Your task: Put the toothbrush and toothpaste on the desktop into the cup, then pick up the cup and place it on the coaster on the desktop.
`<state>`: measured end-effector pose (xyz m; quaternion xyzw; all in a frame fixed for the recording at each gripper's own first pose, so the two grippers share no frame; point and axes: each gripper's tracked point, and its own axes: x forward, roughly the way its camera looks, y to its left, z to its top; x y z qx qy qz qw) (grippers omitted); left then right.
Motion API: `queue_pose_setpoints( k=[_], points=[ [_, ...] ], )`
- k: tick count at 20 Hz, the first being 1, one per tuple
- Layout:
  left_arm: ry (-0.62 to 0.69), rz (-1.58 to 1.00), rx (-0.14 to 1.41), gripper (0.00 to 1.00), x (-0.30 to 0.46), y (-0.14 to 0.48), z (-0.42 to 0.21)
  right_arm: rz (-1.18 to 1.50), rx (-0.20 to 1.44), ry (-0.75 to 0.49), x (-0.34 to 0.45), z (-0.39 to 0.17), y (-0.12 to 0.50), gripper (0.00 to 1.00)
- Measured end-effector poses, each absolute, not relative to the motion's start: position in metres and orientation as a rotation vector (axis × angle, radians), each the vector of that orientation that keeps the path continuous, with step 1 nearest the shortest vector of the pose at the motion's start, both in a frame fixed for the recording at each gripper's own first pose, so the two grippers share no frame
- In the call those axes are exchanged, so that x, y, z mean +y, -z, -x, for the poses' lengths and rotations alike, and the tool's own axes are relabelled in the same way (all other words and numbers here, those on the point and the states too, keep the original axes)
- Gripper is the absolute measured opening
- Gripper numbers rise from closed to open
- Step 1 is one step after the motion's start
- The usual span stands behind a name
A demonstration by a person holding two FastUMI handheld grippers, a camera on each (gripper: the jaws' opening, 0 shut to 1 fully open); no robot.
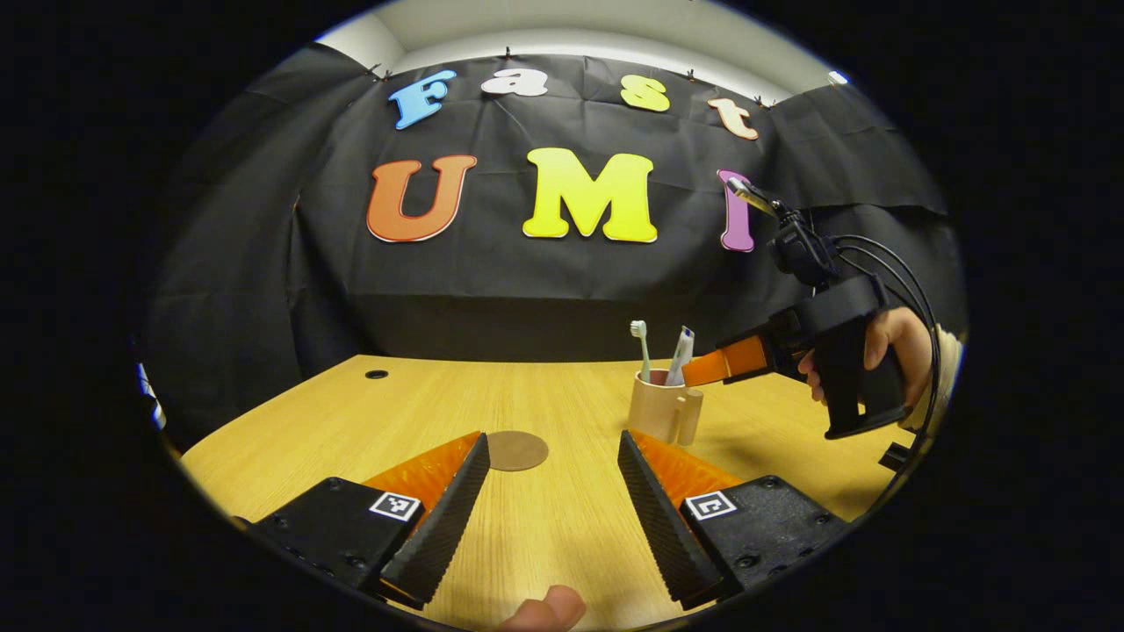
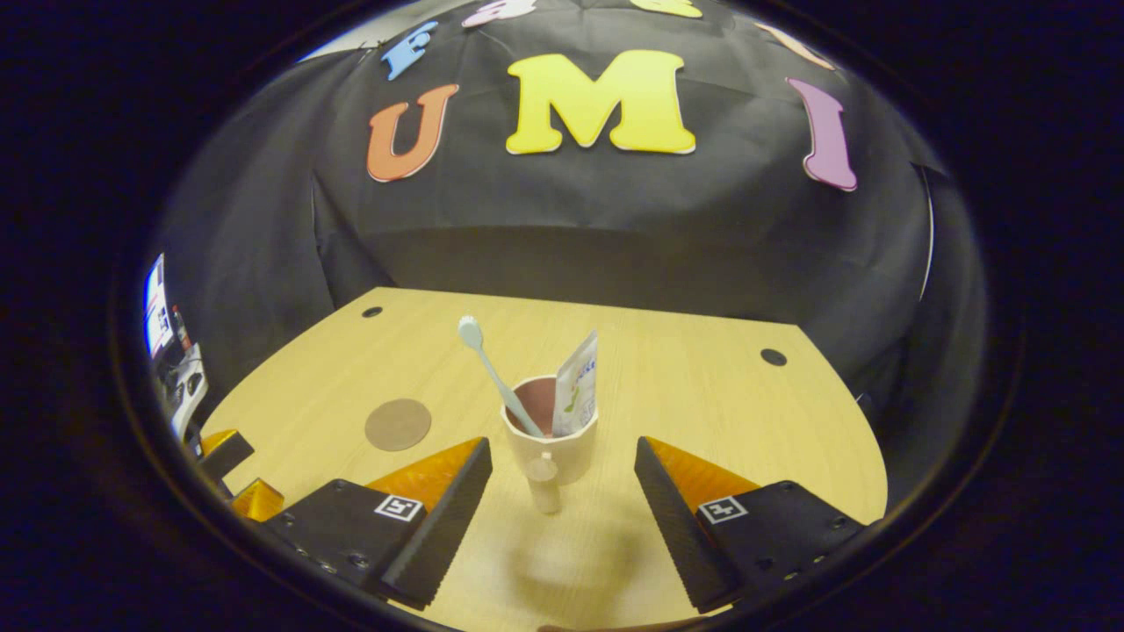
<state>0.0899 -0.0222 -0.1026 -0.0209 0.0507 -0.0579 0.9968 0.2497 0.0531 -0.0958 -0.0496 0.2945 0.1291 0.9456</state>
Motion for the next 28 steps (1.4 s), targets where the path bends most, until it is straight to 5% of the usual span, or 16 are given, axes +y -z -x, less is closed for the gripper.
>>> queue_pose_setpoints(
  k=[11, 17, 19, 21, 28],
  points=[
    [0.060, 0.059, 0.099, 0.94, 0.009, 0.112, -0.085, 0.258, 1.171, -0.151, 0.061, -0.275, 0.167, 0.92],
    [0.054, 0.072, 0.115, 0.94, 0.010, 0.118, -0.086, 0.262, 1.234, -0.130, 0.067, -0.277, 0.193, 0.67],
    [0.052, 0.057, 0.112, 0.94, 0.010, 0.119, -0.087, 0.214, 1.249, -0.126, 0.066, -0.278, 0.190, 0.54],
    [0.057, 0.057, 0.115, 0.94, 0.008, 0.122, -0.087, 0.230, 1.246, -0.136, 0.063, -0.277, 0.190, 0.29],
    [0.060, 0.066, 0.112, 0.94, 0.009, 0.121, -0.084, 0.226, 1.153, -0.158, 0.064, -0.275, 0.152, 0.27]
  ],
)
